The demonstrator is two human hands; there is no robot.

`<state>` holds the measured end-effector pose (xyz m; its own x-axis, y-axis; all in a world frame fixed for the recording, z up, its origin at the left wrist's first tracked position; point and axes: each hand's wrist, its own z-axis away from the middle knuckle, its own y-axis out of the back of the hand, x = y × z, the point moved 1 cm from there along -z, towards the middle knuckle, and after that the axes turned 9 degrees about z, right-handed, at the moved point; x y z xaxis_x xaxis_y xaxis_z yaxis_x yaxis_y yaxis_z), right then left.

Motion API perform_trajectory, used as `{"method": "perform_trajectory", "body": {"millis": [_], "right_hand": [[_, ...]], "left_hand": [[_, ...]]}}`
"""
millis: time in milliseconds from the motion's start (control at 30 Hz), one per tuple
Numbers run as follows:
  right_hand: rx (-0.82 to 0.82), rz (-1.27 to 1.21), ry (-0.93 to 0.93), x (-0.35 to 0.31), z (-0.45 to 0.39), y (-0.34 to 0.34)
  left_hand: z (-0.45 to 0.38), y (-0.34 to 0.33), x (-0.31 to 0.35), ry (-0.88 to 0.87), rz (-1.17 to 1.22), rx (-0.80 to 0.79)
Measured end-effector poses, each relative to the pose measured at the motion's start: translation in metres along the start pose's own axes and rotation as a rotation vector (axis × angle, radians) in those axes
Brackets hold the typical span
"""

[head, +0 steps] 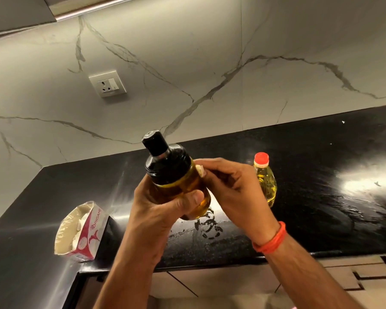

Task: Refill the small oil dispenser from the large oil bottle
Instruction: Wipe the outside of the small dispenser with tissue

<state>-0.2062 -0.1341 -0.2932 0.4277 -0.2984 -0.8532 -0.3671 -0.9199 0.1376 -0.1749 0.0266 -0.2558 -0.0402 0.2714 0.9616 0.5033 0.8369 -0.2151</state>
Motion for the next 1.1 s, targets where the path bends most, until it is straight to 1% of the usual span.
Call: {"method": "perform_trajectory", "body": {"millis": [67, 133, 300, 400, 467, 533, 567, 633, 800, 867, 933, 967, 1100], "right_hand": [[-0.01, -0.024, -0.027, 0.005, 0.006, -0.001], [0.01, 0.011, -0.015, 0.006, 0.012, -0.001], [0.148, 0.104, 0.127, -0.008, 0.017, 0.0], [0.146, 0.102, 0.206, -0.019, 0.012, 0.003], [0.094, -0.055, 0.144, -0.024, 0.007, 0.007], [0.04, -0.301, -0.014, -0.025, 0.002, 0.009], [0.031, -0.357, -0.084, -0.023, 0.0, 0.009], [0.046, -0.286, -0.147, -0.019, -0.005, 0.008], [0.174, 0.152, -0.053, -0.016, -0.006, 0.0], [0.201, 0.23, 0.044, -0.021, -0.002, -0.001], [0.161, 0.305, 0.184, -0.026, 0.005, -0.001], [0.138, 0.327, 0.221, -0.028, 0.009, 0.0], [0.105, 0.331, 0.233, -0.034, 0.017, 0.0]], "left_hand": [[0.0, 0.002, 0.002, -0.012, -0.012, 0.001], [-0.001, 0.004, 0.003, -0.019, -0.016, 0.013], [-0.003, 0.005, 0.0, 0.005, -0.008, 0.045], [-0.004, 0.002, -0.002, 0.012, -0.005, 0.073], [-0.004, 0.002, -0.003, 0.017, 0.008, 0.07], [-0.004, 0.002, -0.003, 0.025, 0.011, 0.064], [-0.004, 0.001, -0.002, 0.026, 0.01, 0.062], [-0.004, 0.001, -0.002, 0.026, 0.012, 0.065], [-0.003, -0.001, -0.001, 0.035, 0.023, 0.067], [-0.002, -0.001, 0.0, 0.04, 0.031, 0.073], [-0.002, -0.001, 0.001, 0.035, 0.035, 0.076], [-0.002, 0.0, 0.001, 0.034, 0.036, 0.086], [-0.002, 0.0, 0.001, 0.043, 0.034, 0.119]]}}
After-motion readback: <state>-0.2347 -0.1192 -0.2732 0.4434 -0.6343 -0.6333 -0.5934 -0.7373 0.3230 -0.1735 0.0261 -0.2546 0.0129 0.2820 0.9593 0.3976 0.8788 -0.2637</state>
